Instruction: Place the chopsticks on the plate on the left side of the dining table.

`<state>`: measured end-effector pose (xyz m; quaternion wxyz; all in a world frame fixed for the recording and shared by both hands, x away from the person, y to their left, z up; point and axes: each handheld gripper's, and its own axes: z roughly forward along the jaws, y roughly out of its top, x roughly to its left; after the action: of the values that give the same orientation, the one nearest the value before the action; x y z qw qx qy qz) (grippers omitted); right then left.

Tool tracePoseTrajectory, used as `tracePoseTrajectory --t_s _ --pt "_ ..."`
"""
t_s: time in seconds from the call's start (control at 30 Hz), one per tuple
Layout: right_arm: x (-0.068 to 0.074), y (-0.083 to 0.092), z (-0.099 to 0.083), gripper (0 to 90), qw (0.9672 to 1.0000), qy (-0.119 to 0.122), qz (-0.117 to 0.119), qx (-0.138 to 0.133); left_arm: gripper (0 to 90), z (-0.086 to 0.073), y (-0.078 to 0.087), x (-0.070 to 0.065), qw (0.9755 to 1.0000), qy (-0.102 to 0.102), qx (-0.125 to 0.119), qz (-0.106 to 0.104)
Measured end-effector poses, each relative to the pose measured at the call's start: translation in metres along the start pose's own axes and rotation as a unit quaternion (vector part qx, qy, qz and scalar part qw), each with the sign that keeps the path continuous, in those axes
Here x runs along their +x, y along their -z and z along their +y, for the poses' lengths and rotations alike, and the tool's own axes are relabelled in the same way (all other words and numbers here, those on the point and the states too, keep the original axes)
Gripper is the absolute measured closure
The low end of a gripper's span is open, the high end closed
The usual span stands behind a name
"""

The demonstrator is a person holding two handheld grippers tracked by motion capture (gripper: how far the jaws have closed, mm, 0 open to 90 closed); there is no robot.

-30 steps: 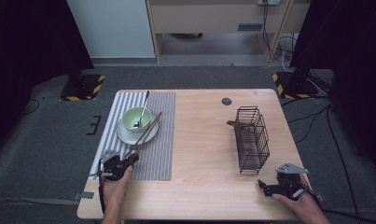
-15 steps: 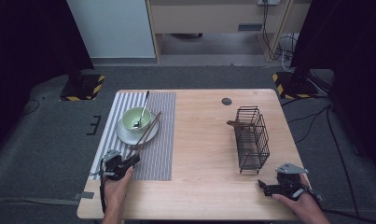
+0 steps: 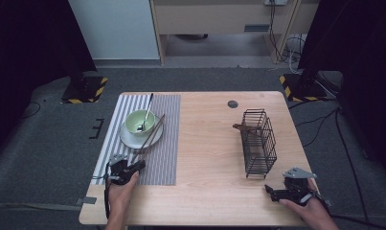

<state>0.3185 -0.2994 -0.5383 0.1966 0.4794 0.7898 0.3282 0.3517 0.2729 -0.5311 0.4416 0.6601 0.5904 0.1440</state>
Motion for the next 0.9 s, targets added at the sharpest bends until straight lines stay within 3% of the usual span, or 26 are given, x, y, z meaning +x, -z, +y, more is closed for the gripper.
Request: tracePoseTrajectory --t_s 0.9 --pt "0.0001 0.0001 0.0 0.6 1.0 0.0 0.0 0.001 83.4 0.0025 -0.0066 -0.005 0.9998 0.02 -0.004 0.002"
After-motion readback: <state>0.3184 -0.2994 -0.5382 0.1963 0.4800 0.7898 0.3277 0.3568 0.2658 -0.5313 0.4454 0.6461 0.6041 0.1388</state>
